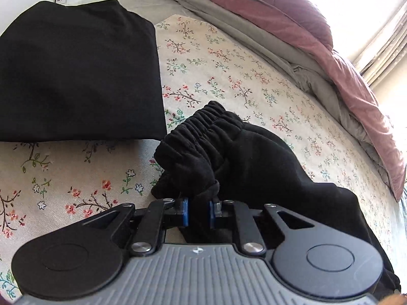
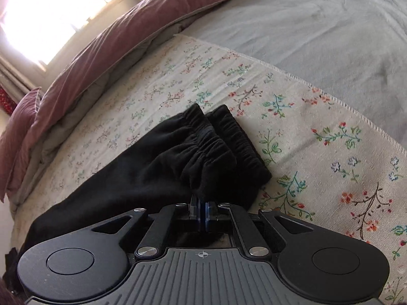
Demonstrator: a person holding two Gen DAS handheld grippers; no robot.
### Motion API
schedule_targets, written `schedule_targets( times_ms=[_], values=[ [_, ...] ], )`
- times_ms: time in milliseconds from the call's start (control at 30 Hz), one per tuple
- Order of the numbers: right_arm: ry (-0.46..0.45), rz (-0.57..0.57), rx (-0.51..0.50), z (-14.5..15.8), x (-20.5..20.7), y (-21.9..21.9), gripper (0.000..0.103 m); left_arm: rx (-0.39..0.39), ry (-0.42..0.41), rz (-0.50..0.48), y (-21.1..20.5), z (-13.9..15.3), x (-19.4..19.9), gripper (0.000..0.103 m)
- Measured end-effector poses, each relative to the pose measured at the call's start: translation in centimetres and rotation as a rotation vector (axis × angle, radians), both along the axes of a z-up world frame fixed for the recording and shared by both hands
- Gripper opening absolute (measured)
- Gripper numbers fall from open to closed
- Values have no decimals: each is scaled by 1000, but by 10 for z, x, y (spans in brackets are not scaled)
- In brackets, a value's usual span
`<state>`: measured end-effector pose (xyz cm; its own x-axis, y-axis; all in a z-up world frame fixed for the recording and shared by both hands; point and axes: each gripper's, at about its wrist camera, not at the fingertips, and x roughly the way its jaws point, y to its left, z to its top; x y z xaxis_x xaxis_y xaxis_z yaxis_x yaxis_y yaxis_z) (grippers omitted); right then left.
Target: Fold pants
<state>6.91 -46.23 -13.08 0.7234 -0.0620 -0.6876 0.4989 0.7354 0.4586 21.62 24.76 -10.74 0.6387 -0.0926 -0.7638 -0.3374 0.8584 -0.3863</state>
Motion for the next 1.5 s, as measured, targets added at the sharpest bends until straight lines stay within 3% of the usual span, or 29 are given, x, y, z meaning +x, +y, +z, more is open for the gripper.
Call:
schedule_targets(
  times_ms=[133,200,300,367,433,567,633,700,767,800,867,900,967,1033,1100,1200,1333,1400,1433,1500],
  values=[
    [-93,6,-31,30,-8,7,3,39,66,-34,-7,-25,-1,27],
    [-44,0,-52,23,-9,10,3,39,65,-41,-7,-27,-1,29],
    [71,0,-68,-10,-10,8,3,65,62,-48,-5,-22,-2,37],
    [49,-24,-32,-19,-19,3,2,82,68,-42,-3,-23,-3,46],
    [12,-59,-6,-15,-25,0,2,77,53,-35,-1,-22,-3,48],
    [-40,-103,-59,9,-29,-4,2,73,42,-30,-1,-20,-1,48],
    [-2,-114,-92,12,-25,-6,2,78,47,-34,-3,-21,0,50],
    [63,-74,-99,3,-18,-7,3,52,58,-27,3,-20,-1,66],
    [83,-52,-85,-2,-20,-9,12,8,70,27,17,-13,-7,76],
    [72,-67,-79,-1,-26,-11,18,-58,85,69,28,-10,-12,81],
    [38,-102,-65,5,-37,-17,29,-190,63,190,47,2,-29,82],
    [26,-115,-81,11,-42,-20,31,-192,26,255,51,14,-36,81],
    [23,-134,-181,29,-47,-22,32,-104,-48,299,43,45,-36,82],
    [16,-133,-250,46,-41,-23,32,-119,-95,242,25,62,-23,82],
    [9,-98,-243,57,-21,-24,32,-187,-122,128,-3,69,1,83],
    [27,-36,-231,65,30,-11,30,-198,-144,17,-51,66,31,87],
    [87,-130,-201,49,87,11,31,-82,-153,-146,-98,18,55,93],
    [128,-100,-248,35,104,20,36,-28,-59,-167,-102,-15,61,90],
    [159,-76,-299,23,109,26,38,-25,7,-149,-102,-26,68,88],
    [218,-17,-383,6,113,33,38,-70,-10,-133,-94,-26,71,90]
  ],
)
